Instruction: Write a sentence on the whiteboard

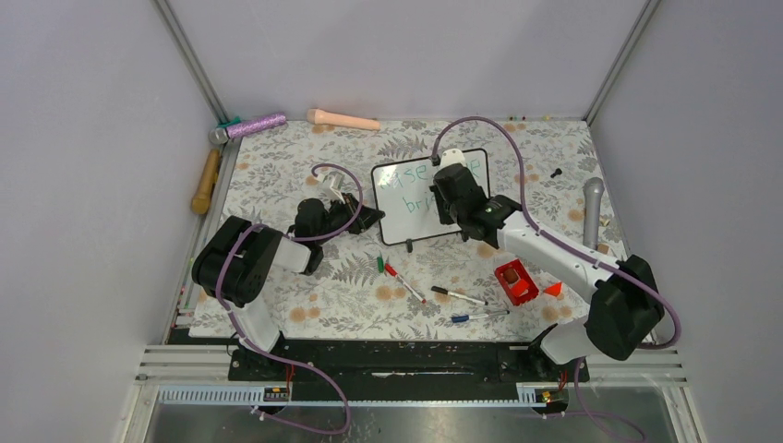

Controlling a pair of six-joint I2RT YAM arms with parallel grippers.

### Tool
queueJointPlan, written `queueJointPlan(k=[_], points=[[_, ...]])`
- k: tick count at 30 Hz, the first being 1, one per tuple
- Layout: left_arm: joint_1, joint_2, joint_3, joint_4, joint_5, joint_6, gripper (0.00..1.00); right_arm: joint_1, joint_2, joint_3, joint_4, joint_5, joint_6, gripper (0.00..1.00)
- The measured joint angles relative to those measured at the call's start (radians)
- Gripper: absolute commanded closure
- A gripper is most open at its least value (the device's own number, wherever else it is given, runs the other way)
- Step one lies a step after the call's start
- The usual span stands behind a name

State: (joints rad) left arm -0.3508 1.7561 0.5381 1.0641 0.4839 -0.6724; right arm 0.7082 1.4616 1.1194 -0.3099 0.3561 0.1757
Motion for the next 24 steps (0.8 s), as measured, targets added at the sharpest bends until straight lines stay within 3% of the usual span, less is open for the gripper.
queueJointPlan(k=[24], points=[[0.001, 0.000, 0.000, 0.000, 0.003, -0.007, 1.00, -0.072, 0.048, 0.069, 0.008, 0.028, -0.051, 1.00]])
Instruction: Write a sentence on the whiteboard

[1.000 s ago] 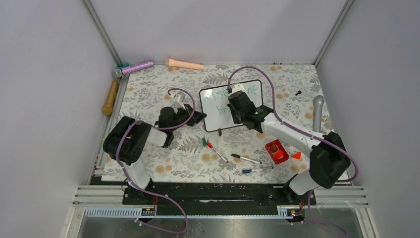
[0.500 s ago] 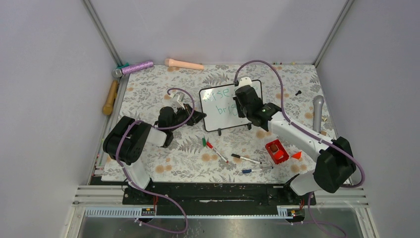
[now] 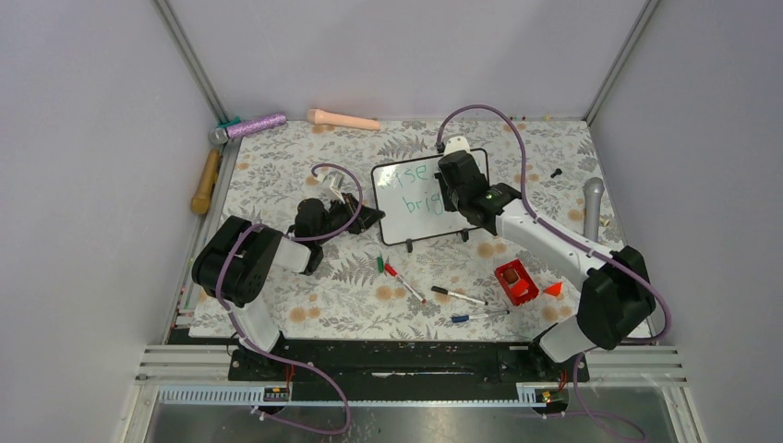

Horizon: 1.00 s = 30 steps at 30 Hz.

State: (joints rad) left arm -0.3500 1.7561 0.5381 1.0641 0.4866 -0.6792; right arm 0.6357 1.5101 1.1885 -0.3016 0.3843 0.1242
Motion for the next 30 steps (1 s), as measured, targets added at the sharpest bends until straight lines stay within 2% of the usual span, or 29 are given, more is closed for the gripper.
queueJointPlan(k=[18, 30], points=[[0.000, 0.000, 0.000, 0.000, 0.000, 0.000, 1.00, -0.007, 0.038, 0.030, 0.013, -0.001, -0.003, 1.00], [0.001, 0.000, 0.000, 0.000, 0.000, -0.001, 1.00, -0.007, 0.001, -0.058, 0.048, -0.013, 0.024, 1.00]])
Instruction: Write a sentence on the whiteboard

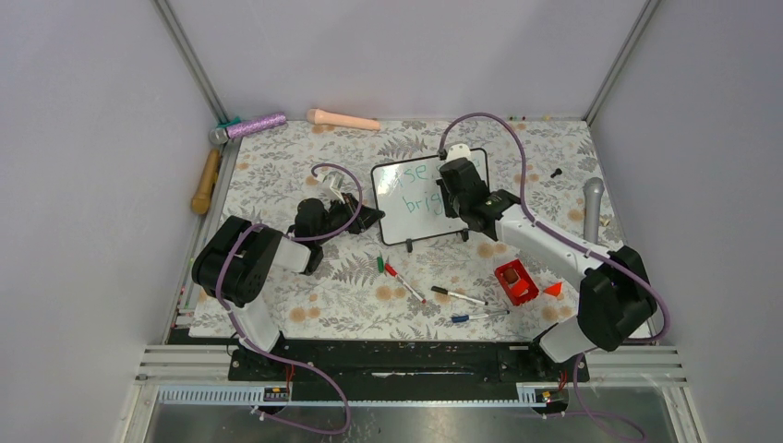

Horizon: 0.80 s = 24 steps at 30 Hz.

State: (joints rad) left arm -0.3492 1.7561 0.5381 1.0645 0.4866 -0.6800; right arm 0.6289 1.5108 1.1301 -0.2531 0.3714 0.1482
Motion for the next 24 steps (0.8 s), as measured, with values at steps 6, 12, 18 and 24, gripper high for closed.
queueJointPlan(k=[6, 12, 18, 24], points=[[0.000, 0.000, 0.000, 0.000, 0.000, 0.000, 1.00, 0.000, -0.016, -0.039, 0.000, -0.019, 0.019, 1.00], [0.000, 0.000, 0.000, 0.000, 0.000, 0.000, 1.00, 0.000, -0.026, -0.064, 0.003, -0.033, 0.034, 1.00], [0.000, 0.000, 0.000, 0.000, 0.000, 0.000, 1.00, -0.001, -0.026, -0.066, 0.002, -0.033, 0.032, 1.00], [0.000, 0.000, 0.000, 0.000, 0.000, 0.000, 1.00, -0.001, -0.019, -0.048, -0.005, -0.027, 0.027, 1.00]])
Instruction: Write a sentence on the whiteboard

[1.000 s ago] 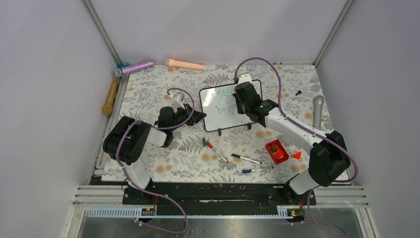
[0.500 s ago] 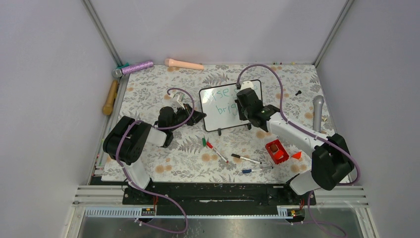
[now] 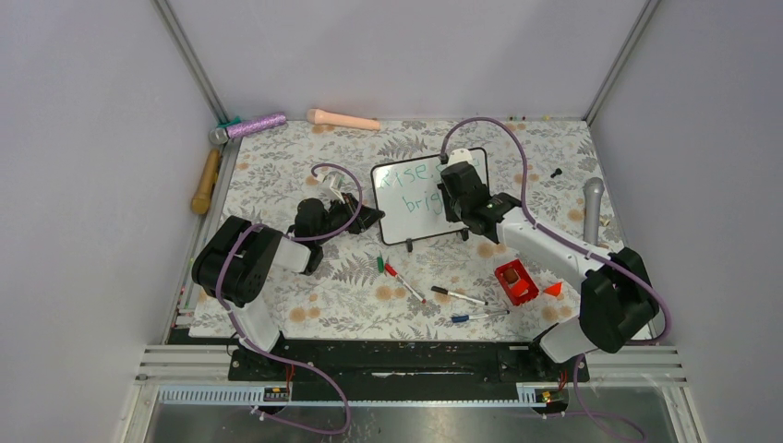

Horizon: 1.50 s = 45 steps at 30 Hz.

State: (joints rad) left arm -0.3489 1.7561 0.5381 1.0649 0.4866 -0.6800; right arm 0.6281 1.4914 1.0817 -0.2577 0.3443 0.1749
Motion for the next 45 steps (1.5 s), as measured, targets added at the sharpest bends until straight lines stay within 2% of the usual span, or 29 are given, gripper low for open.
queueJointPlan(k=[33, 45], points=[[0.000, 0.000, 0.000, 0.000, 0.000, 0.000, 1.00, -0.019, 0.017, 0.043, -0.003, 0.029, -0.029, 1.00], [0.000, 0.000, 0.000, 0.000, 0.000, 0.000, 1.00, -0.021, -0.004, -0.014, -0.003, 0.005, -0.015, 1.00]])
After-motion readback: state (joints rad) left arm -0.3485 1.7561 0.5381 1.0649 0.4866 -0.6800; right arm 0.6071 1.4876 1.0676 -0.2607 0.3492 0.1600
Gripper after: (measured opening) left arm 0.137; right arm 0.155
